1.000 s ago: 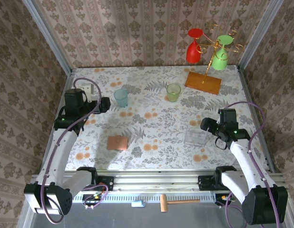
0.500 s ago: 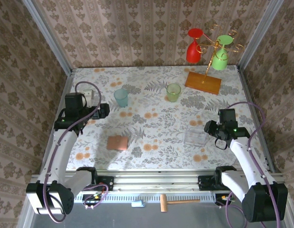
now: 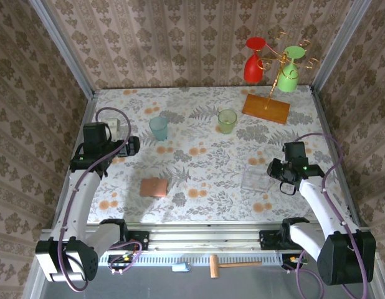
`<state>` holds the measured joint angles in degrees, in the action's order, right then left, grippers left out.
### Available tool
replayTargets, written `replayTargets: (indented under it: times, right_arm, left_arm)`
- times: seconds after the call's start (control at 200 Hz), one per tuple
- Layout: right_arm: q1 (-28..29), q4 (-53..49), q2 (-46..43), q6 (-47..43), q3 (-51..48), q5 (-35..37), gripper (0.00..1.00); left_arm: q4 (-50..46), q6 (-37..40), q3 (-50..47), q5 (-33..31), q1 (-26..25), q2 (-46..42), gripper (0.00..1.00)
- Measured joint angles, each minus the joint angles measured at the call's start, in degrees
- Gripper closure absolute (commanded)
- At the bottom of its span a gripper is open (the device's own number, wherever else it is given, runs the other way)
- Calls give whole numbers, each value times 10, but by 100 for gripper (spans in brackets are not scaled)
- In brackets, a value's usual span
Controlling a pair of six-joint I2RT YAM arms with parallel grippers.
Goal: Take the credit cards out of the card holder
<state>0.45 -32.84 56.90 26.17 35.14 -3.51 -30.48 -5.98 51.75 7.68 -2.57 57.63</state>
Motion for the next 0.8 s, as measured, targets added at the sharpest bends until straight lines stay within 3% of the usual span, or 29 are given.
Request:
replayTargets:
  times: [0.8]
  right_arm:
    - [15, 40, 47, 11, -9, -13, 83]
  left_arm:
    - [0, 0, 0, 0, 7, 1, 0]
